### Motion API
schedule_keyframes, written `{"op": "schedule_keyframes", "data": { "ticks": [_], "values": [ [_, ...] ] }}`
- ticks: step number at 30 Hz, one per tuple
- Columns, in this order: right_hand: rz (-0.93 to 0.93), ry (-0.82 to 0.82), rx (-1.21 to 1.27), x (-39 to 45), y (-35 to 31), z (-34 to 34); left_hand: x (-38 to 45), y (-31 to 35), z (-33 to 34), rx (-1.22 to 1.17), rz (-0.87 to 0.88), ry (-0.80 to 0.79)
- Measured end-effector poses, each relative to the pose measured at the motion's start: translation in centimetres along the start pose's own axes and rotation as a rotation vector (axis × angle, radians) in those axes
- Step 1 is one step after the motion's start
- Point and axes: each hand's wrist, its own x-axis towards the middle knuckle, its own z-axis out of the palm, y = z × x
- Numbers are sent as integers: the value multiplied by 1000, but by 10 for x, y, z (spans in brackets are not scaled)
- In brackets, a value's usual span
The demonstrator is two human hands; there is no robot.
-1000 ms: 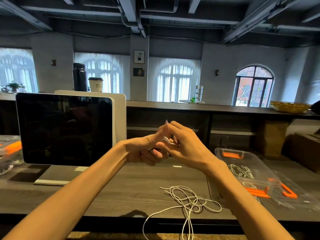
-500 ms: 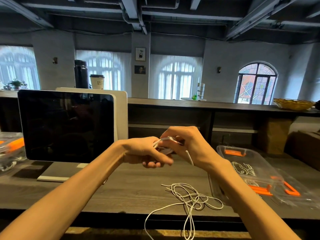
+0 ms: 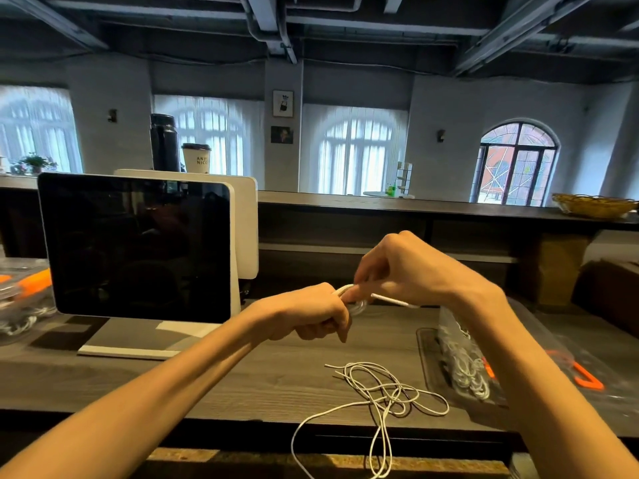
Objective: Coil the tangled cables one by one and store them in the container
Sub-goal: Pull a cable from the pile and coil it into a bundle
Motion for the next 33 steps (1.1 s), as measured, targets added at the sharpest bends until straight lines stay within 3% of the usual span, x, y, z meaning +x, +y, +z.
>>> {"op": "schedule_keyframes", "data": {
  "ticks": [3, 11, 15, 17, 22, 29, 33],
  "values": [
    [1, -39, 71, 0, 2, -9, 0, 4, -4, -34, -9, -81],
    [-11, 131, 506, 8, 2, 9, -9, 10, -11, 9, -38, -256],
    [93, 232, 741, 13, 5, 43, -14, 12, -17, -206, 130, -161],
    [108, 270, 660, 12, 4, 58, -15, 9, -23, -303, 167, -26],
    [31, 230, 43, 15, -10, 70, -6, 3, -40, -263, 53, 257],
    [-96, 64, -264, 8, -34, 60, 14, -9, -37, 445, 69, 590],
    [-244, 102, -303, 9, -40, 42, 11, -14, -31, 809, 88, 545]
  ]
}}
